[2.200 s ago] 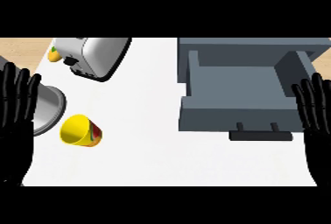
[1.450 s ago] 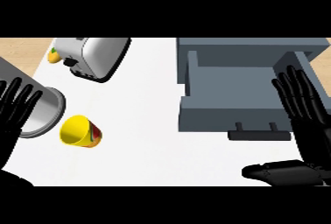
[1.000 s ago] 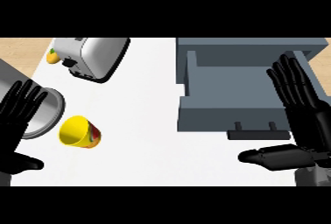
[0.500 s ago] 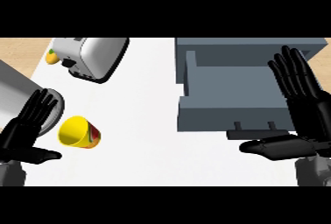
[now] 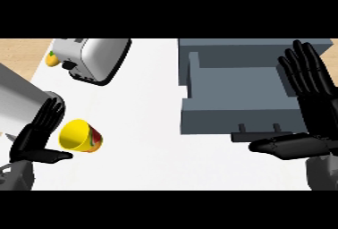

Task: Pick up the cup, place it into the drawer and close the drawer

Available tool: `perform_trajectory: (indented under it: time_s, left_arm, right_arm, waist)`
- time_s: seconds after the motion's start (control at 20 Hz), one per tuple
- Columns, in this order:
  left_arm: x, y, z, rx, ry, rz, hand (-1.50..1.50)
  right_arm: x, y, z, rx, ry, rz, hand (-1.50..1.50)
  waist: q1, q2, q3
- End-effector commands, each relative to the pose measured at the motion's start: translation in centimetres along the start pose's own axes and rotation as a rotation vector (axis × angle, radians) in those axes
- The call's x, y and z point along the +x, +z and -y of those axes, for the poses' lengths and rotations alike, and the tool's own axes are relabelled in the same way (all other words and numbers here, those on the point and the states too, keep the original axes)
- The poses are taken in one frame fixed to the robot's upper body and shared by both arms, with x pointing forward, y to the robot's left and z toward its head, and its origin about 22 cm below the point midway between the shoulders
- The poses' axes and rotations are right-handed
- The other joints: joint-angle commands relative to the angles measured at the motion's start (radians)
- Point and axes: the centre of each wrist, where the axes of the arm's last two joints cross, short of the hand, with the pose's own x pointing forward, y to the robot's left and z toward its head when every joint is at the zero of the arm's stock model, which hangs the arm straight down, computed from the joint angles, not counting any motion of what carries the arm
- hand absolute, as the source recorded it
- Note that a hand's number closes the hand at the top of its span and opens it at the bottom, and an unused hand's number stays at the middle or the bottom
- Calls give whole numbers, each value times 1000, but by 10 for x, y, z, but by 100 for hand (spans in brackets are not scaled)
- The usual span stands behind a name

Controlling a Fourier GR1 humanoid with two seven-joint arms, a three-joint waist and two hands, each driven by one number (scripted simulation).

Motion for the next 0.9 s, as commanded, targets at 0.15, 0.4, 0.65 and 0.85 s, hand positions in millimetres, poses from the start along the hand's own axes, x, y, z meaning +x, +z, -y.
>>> perform_trajectory:
  time_s: [0.15,0.4,0.65,0.85]
  left_arm:
    - [-32,24,-5,5,3,2,-150]
    - [-50,30,14,7,18,21,-150]
    - [-51,25,19,24,10,53,-150]
    - [-43,12,16,8,25,65,-150]
  right_arm:
    - [10,-5,6,8,10,1,-150]
    - [2,3,6,5,-5,3,-150]
    - [18,-13,-6,23,-7,3,-150]
    - [16,-7,2,25,-2,16,-150]
  waist:
    - [-13,6,-6]
    - [-16,8,-6]
    - [-23,12,-9]
    - [-25,10,-8]
